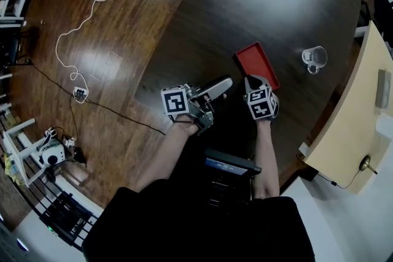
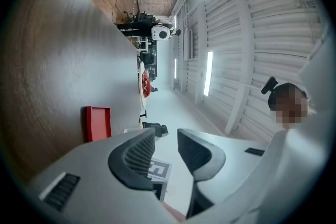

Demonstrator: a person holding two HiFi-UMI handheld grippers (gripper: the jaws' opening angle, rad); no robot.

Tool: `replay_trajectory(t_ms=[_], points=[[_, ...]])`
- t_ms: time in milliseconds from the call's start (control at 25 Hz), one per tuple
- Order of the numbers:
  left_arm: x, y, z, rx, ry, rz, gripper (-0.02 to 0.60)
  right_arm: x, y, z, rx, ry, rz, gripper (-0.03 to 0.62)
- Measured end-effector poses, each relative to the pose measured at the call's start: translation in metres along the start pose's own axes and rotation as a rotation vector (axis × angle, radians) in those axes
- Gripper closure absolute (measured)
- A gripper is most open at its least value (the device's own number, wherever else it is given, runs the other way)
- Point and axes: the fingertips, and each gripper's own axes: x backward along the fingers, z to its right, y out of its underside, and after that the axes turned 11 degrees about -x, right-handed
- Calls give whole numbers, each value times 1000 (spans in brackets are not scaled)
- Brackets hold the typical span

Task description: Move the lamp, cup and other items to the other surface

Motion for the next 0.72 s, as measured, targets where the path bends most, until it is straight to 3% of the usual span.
replay_trajectory(t_ms=[280,720], points=[[0,6,19,-28,17,-11,445,12,0,-3,-12,11,18,559],[-6,30,54,-66,41,-24,445,68,-6,-1,-59,20,149,559]])
